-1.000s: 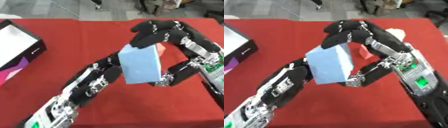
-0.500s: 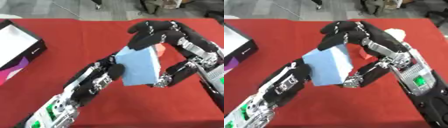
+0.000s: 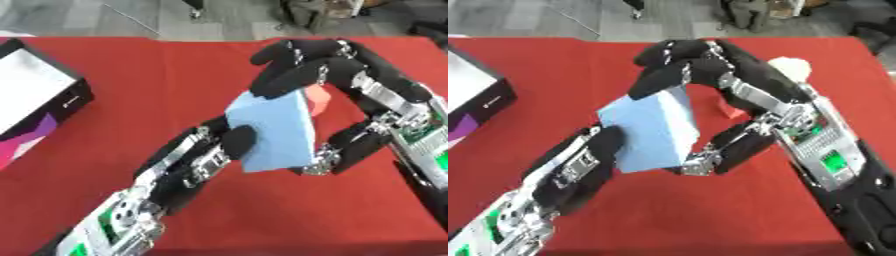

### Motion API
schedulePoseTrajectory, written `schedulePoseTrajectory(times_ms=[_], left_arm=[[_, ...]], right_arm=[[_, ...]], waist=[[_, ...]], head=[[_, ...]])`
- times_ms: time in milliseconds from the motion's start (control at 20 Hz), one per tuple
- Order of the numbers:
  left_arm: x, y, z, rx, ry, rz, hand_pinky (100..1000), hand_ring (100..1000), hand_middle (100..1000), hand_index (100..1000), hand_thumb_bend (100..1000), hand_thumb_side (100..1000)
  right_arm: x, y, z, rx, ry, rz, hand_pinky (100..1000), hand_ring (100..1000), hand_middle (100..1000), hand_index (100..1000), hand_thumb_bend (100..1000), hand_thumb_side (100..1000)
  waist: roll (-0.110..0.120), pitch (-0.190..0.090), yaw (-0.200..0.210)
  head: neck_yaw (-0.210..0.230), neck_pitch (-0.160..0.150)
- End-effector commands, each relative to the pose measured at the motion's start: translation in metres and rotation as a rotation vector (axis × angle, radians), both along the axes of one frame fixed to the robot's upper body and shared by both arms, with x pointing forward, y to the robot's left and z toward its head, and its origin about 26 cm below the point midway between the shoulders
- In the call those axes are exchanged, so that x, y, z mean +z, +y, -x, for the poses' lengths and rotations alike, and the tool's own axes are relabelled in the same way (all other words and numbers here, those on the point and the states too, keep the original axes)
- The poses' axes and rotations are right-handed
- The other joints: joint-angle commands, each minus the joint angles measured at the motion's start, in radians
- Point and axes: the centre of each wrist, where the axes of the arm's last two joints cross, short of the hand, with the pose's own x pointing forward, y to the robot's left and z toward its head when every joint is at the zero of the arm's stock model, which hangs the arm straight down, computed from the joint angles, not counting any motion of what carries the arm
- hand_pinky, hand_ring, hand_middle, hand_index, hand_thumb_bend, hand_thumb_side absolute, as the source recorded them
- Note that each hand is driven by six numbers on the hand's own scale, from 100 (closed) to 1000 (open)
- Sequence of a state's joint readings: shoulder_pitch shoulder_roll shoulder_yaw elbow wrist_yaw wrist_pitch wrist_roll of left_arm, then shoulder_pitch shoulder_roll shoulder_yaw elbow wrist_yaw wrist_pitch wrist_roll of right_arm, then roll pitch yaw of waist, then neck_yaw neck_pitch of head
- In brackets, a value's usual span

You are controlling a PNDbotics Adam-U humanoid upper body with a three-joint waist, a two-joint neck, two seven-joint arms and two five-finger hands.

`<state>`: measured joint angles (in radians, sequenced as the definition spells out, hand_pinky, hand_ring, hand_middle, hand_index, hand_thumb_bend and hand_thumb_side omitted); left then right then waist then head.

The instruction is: Pick up the objects with one hand, pass them to the other hand, and then place them into the box on the other side of the table.

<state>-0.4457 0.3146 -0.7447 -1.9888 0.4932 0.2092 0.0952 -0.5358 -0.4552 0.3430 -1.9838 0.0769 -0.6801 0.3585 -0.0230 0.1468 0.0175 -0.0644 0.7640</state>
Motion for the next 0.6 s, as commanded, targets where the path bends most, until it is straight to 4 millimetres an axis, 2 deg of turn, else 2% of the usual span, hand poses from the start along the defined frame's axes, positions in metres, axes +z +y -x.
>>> schedulePoseTrajectory(times_ms=[50,600], left_arm=[[0.0067,-0.0051,0.0026,-0.003,-0.023,0.001,1000,1000,1000,799,432,682],[0.013,-0.0136,0.0044,-0.017,0.029,0.107,1000,1000,1000,795,419,648]], right_arm=[[0.007,0.0055,0.0035,0.03,-0.023,-0.003,823,624,399,706,100,122],[0.0034,0.0087,0.0044,0.046,0.003,0.0,831,622,395,704,100,131]], waist=[[0.0,-0.014,0.0],[-0.004,-0.015,0.0]], head=[[-0.004,0.006],[-0.005,0.006]])
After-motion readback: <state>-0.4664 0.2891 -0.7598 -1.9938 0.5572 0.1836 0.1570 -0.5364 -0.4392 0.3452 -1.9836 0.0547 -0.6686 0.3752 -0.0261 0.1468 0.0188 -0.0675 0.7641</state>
